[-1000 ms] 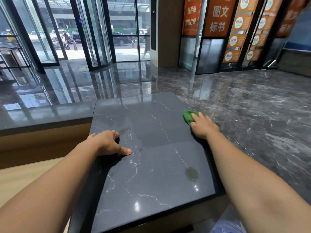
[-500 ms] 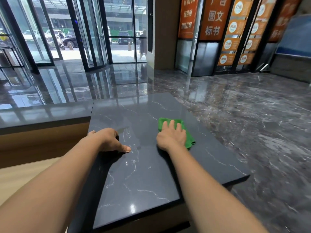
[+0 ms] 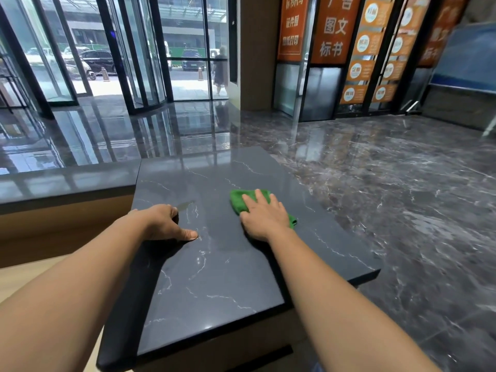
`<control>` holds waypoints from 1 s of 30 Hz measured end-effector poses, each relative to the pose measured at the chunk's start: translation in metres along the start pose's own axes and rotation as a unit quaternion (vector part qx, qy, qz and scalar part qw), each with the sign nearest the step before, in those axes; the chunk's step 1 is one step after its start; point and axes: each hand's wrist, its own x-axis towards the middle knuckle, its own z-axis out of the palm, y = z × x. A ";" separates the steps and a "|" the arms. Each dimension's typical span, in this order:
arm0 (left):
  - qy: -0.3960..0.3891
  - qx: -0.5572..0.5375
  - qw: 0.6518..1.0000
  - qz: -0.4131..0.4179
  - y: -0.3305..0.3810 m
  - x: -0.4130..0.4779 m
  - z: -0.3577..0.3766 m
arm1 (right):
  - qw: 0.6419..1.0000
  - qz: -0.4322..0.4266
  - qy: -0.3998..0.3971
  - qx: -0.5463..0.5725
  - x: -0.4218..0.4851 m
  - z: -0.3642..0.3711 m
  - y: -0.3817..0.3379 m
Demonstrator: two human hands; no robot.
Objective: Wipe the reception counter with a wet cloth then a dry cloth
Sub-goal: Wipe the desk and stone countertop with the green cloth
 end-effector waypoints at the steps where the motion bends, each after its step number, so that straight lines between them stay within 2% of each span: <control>1: -0.001 0.004 1.000 0.002 -0.001 0.001 0.000 | 1.000 0.018 0.006 -0.002 0.004 -0.004 0.015; 8: 0.008 0.012 1.000 0.003 -0.004 0.004 0.004 | 0.994 0.110 0.026 0.008 0.012 -0.024 0.080; 10: 0.010 0.015 1.000 0.005 -0.003 0.001 0.004 | 0.991 0.131 0.034 0.012 0.012 -0.027 0.085; 15: 0.062 0.111 0.992 0.010 0.005 -0.018 0.007 | 0.985 0.157 0.062 -0.029 0.006 -0.026 0.066; 18: 0.116 0.142 0.982 0.043 0.014 -0.031 0.012 | 0.988 0.145 0.059 -0.019 -0.004 -0.015 0.040; 21: 0.165 0.111 0.977 0.080 0.027 -0.047 0.020 | 0.993 0.116 0.038 0.009 -0.022 -0.002 0.003; 26: 0.103 0.122 0.983 0.091 0.033 -0.076 0.029 | 0.999 0.027 0.021 0.031 -0.056 0.018 -0.059; 30: 0.058 0.140 0.986 0.074 0.035 -0.091 0.033 | 0.999 -0.032 0.025 0.004 -0.061 0.020 -0.052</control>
